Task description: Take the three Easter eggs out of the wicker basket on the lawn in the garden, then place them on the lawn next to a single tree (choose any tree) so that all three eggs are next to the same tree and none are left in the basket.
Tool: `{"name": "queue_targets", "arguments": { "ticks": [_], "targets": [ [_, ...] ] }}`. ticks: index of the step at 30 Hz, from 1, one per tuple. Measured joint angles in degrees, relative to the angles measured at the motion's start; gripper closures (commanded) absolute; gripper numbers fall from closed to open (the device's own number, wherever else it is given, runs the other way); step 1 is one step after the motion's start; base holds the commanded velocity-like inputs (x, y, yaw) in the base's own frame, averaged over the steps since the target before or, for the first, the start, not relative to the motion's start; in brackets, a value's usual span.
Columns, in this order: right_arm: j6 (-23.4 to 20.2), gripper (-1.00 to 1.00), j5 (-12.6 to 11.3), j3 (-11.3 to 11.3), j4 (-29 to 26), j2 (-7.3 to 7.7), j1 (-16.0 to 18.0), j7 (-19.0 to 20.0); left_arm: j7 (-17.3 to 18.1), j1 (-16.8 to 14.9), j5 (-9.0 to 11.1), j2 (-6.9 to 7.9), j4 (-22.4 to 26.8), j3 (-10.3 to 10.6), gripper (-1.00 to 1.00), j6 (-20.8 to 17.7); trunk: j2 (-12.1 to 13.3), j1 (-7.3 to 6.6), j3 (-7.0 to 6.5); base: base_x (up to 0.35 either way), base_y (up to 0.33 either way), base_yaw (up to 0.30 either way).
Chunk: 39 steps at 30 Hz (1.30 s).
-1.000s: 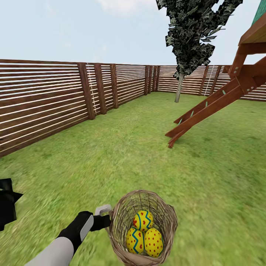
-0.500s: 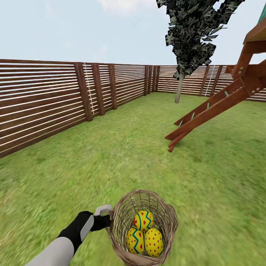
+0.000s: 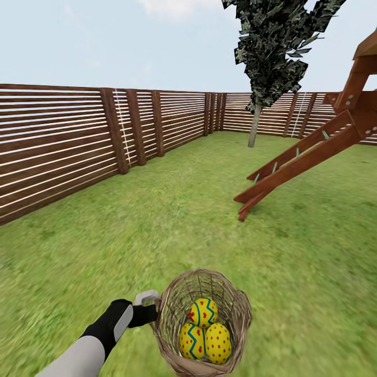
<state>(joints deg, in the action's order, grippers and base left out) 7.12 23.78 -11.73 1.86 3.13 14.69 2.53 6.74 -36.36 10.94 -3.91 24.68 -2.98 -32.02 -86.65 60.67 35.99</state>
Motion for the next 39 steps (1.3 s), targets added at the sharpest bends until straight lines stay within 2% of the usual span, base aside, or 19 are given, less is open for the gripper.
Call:
{"name": "queue_targets", "arguments": {
  "ticks": [39],
  "targets": [
    [0.00, -1.00, -0.03, 0.00, 0.02, 0.00, 0.00, 0.01, 0.00, 0.00, -0.07, 0.00, 0.00, 0.00, 1.00, 0.00, 0.00, 0.00, 0.00, 0.319, -0.074, 0.000]
  ]
}}
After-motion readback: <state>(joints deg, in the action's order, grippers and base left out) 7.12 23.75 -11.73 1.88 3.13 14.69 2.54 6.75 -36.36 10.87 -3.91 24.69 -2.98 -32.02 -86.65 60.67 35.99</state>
